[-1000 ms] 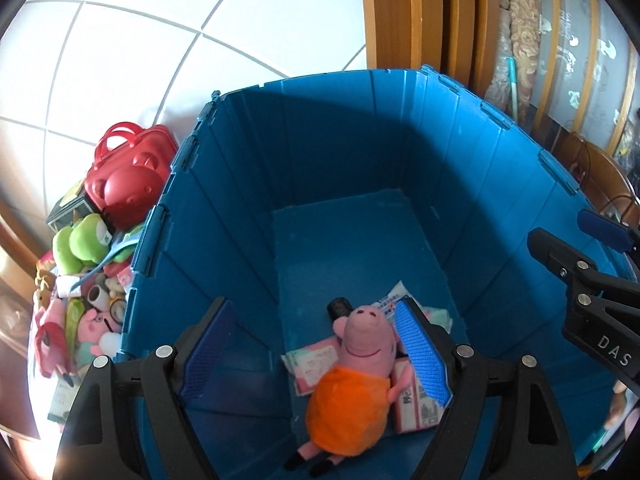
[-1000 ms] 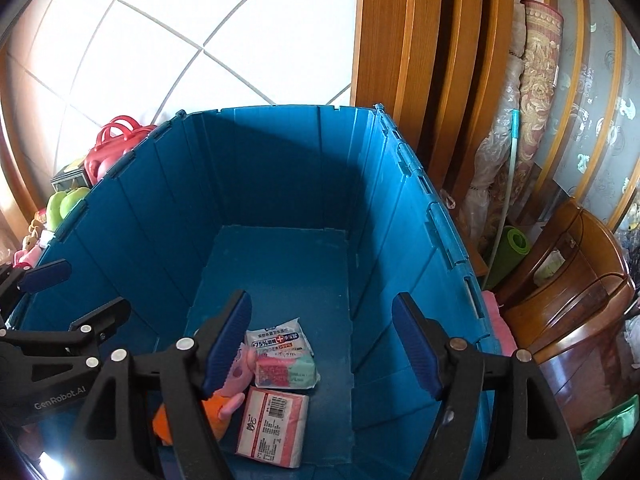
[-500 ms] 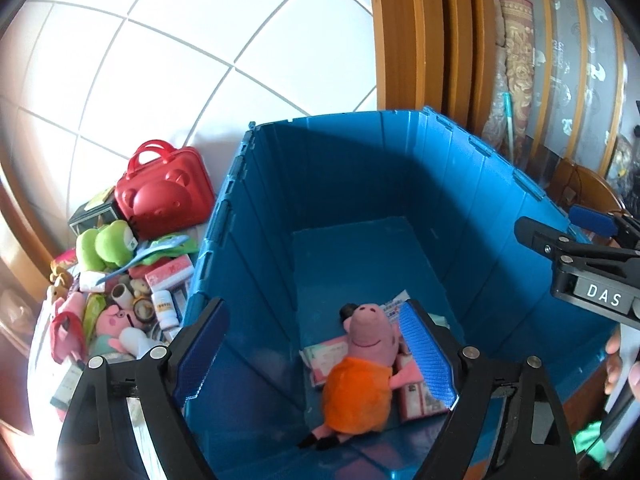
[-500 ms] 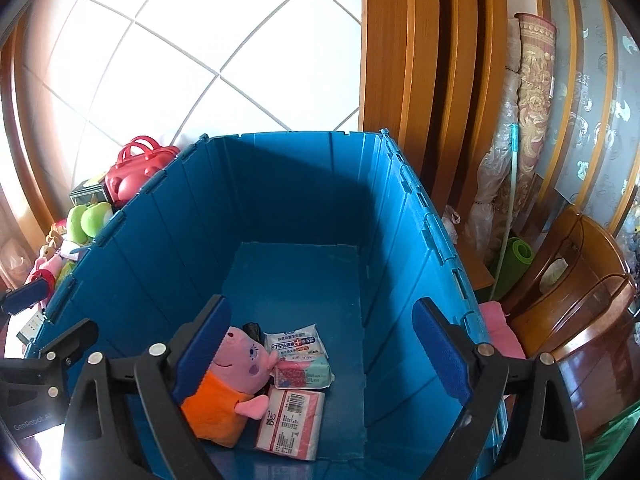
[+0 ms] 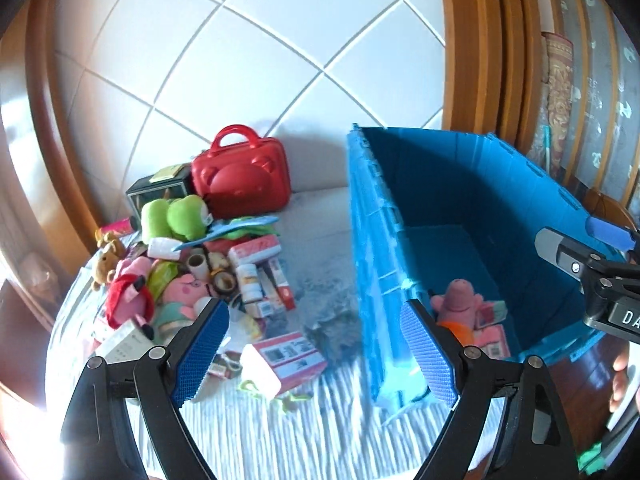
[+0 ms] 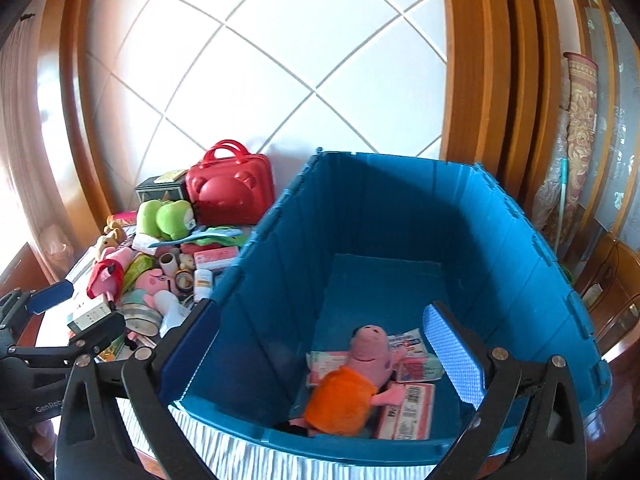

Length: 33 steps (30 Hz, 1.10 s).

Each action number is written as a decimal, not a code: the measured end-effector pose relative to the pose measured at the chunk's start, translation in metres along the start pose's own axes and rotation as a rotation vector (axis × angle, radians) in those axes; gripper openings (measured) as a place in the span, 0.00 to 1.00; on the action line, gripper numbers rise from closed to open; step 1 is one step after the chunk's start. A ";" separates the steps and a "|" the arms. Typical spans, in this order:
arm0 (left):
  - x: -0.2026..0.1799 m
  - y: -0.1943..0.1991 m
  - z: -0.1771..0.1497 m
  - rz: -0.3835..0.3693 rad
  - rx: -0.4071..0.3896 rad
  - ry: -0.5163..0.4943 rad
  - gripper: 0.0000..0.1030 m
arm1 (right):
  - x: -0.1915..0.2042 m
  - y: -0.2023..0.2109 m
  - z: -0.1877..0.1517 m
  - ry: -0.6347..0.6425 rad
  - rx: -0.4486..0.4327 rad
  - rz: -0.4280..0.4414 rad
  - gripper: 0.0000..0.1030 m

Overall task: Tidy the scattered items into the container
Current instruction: 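Withdraw both tools from the crate back toward the pile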

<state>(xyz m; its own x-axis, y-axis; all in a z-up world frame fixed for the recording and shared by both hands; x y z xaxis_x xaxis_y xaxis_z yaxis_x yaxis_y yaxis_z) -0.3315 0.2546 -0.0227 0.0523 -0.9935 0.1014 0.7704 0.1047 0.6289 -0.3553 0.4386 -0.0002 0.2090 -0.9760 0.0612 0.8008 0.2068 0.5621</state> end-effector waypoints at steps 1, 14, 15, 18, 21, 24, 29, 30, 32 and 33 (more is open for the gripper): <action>0.017 0.000 -0.006 0.009 0.004 0.008 0.86 | 0.017 -0.001 0.000 0.009 -0.001 0.011 1.00; 0.222 -0.008 -0.090 0.115 0.083 0.117 0.86 | 0.212 -0.043 -0.039 0.074 0.062 0.138 1.00; 0.234 -0.011 -0.097 0.122 0.098 0.126 0.86 | 0.220 -0.047 -0.044 0.078 0.075 0.141 1.00; 0.263 -0.022 -0.118 0.142 0.134 0.149 0.86 | 0.236 -0.062 -0.062 0.086 0.120 0.140 1.00; 0.283 -0.037 -0.142 0.149 0.174 0.172 0.86 | 0.241 -0.082 -0.082 0.087 0.176 0.124 1.00; 0.299 -0.055 -0.167 0.167 0.216 0.198 0.86 | 0.241 -0.104 -0.105 0.075 0.235 0.117 1.00; 0.302 -0.091 -0.202 0.158 0.293 0.225 0.86 | 0.233 -0.147 -0.148 0.044 0.333 0.101 1.00; 0.297 -0.100 -0.206 0.152 0.307 0.217 0.86 | 0.230 -0.157 -0.156 0.033 0.351 0.093 1.00; 0.285 -0.119 -0.213 0.136 0.333 0.198 0.86 | 0.222 -0.175 -0.171 0.006 0.388 0.085 1.00; 0.278 -0.129 -0.216 0.126 0.347 0.189 0.86 | 0.219 -0.184 -0.177 -0.005 0.403 0.083 1.00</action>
Point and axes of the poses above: each gripper's, at about its wrist camera, not at the fingertips, and y roughly against the way its jaws point, x to its left, z to its top, the point moved 8 cm from there along -y, roughly the way its jaws point, and after that the axes turned 4 degrees about z, right-handed, at the moved point
